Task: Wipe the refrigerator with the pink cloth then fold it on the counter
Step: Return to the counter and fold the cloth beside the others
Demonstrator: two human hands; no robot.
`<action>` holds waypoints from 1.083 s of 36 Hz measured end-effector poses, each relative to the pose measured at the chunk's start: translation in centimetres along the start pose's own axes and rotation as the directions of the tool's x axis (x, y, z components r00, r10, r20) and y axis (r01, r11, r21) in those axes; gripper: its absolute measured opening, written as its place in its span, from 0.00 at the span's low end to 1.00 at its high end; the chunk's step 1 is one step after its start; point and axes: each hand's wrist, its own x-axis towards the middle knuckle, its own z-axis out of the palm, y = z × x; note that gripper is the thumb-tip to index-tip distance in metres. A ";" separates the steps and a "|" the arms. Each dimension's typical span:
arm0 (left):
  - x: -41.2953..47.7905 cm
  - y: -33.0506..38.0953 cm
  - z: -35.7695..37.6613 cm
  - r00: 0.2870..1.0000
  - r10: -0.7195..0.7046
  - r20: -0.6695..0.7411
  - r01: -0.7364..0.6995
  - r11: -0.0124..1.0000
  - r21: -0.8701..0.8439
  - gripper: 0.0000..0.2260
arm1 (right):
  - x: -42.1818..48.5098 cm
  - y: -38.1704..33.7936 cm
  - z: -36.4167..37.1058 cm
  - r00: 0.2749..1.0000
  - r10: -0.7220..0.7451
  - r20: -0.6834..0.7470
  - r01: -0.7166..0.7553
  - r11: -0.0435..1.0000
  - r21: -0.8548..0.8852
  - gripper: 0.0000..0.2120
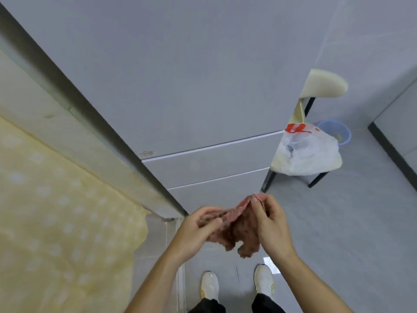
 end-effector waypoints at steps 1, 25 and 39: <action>0.6 -0.2 -0.6 1.000 0.000 0.006 0.000 1.000 -0.003 0.09 | -0.3 0.2 -0.2 0.999 0.027 -0.046 -0.027 1.000 0.011 0.08; 7.1 3.6 6.1 0.995 0.095 0.011 -0.094 0.992 -0.083 0.09 | -6.3 2.1 -12.9 0.797 0.127 -0.591 -0.077 0.991 0.109 0.12; 8.8 10.0 22.1 0.985 0.167 0.049 -0.159 0.976 -0.146 0.09 | -4.2 1.2 -27.8 0.736 0.068 -0.674 0.018 0.993 0.120 0.10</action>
